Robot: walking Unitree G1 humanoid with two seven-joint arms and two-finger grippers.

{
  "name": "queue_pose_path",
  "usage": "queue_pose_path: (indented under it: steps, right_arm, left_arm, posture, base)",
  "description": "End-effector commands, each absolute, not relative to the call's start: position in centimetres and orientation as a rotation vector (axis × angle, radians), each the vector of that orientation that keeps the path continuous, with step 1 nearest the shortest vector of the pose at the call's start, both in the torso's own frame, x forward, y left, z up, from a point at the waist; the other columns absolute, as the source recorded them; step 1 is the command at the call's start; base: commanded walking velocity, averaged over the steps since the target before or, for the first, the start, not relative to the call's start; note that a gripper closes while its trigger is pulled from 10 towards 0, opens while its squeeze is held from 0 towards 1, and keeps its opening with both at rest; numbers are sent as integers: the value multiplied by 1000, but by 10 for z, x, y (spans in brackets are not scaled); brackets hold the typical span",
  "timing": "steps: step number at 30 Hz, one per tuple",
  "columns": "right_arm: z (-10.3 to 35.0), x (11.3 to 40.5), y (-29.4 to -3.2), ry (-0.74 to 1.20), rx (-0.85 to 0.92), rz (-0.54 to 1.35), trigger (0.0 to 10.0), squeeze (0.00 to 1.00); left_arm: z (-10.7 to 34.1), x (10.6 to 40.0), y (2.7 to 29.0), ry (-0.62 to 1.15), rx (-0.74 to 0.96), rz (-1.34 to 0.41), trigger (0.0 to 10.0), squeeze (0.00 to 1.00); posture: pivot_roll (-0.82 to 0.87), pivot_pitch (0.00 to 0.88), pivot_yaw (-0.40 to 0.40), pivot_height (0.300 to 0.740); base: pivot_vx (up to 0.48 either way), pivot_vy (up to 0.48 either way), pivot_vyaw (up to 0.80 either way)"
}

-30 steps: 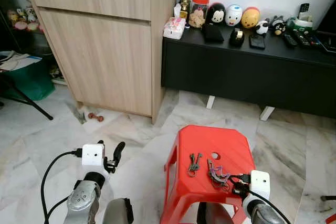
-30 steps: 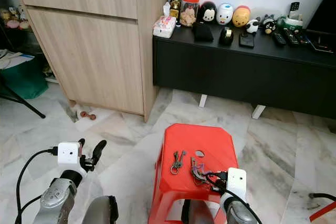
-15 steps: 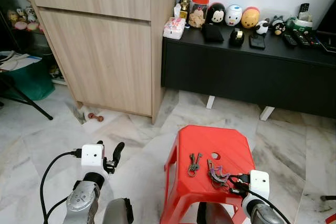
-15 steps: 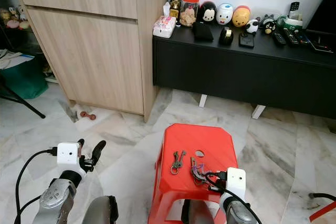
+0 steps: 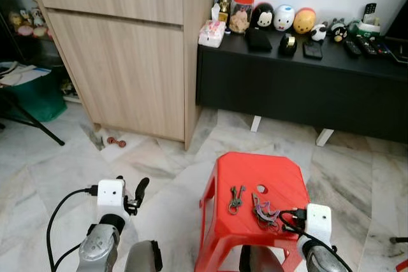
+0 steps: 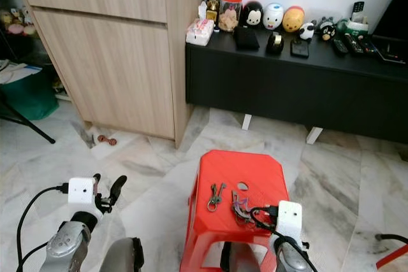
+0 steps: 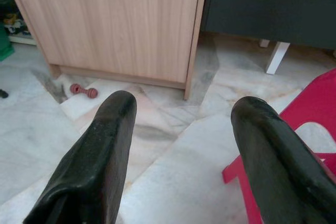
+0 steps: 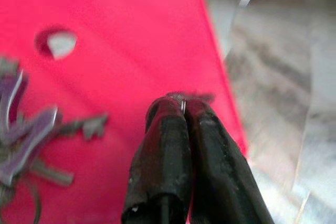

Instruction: Hang keys on a hook

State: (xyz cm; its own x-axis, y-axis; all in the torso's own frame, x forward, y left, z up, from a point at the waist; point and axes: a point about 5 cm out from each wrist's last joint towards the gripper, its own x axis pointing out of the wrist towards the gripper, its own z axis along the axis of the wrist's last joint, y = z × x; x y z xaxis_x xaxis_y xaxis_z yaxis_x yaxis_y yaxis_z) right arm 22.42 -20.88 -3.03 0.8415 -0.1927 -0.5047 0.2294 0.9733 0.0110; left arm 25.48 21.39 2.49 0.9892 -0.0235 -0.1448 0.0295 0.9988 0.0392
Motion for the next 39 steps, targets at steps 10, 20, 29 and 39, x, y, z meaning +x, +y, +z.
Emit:
queue_pose_path:
  steps: [10,20,29,39]
  right_arm:
    - [13,241,-215,226,-145,-241,10000,0]
    - [24,248,-208,170,-110,-248,10000,0]
    - [28,249,-202,159,-72,-237,10000,0]
    - [31,249,-196,145,-45,-223,10000,0]
  left_arm:
    - [-3,237,221,276,48,10,10000,0]
    - [-41,206,235,509,26,102,10000,0]
    - [-58,188,221,602,-42,23,10000,0]
    - [-75,160,237,742,-74,166,10000,0]
  posture:
    - [40,27,-89,588]
    - [42,41,-85,588]
    - [41,52,-80,588]
    - [38,24,-79,588]
  base:
    - [0,0,0]
    - [0,0,0]
    - [0,0,0]
    - [0,0,0]
